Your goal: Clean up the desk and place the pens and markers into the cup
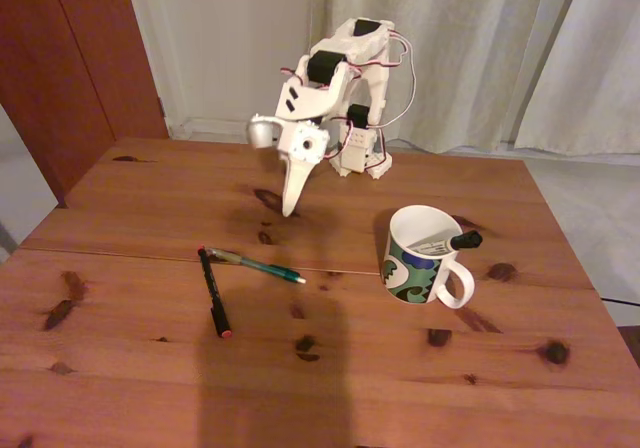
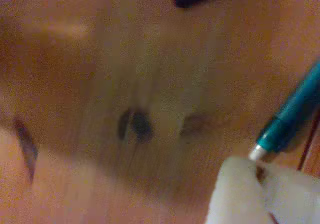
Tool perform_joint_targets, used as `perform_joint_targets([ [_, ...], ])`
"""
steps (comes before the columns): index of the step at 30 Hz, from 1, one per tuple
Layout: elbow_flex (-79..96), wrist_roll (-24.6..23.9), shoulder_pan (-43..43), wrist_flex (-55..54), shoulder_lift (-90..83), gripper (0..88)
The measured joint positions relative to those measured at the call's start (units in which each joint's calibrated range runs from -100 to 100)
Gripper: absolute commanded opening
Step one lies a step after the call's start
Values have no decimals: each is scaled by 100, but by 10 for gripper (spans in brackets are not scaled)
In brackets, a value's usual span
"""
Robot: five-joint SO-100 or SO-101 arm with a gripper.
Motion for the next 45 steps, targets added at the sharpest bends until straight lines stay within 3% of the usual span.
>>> perform_joint_targets([
  [10,-476,-816,37,25,932,8],
  [23,-3100,-845,139,2572,2415,8],
  [45,-4730,-869,411,2713,4517,11],
])
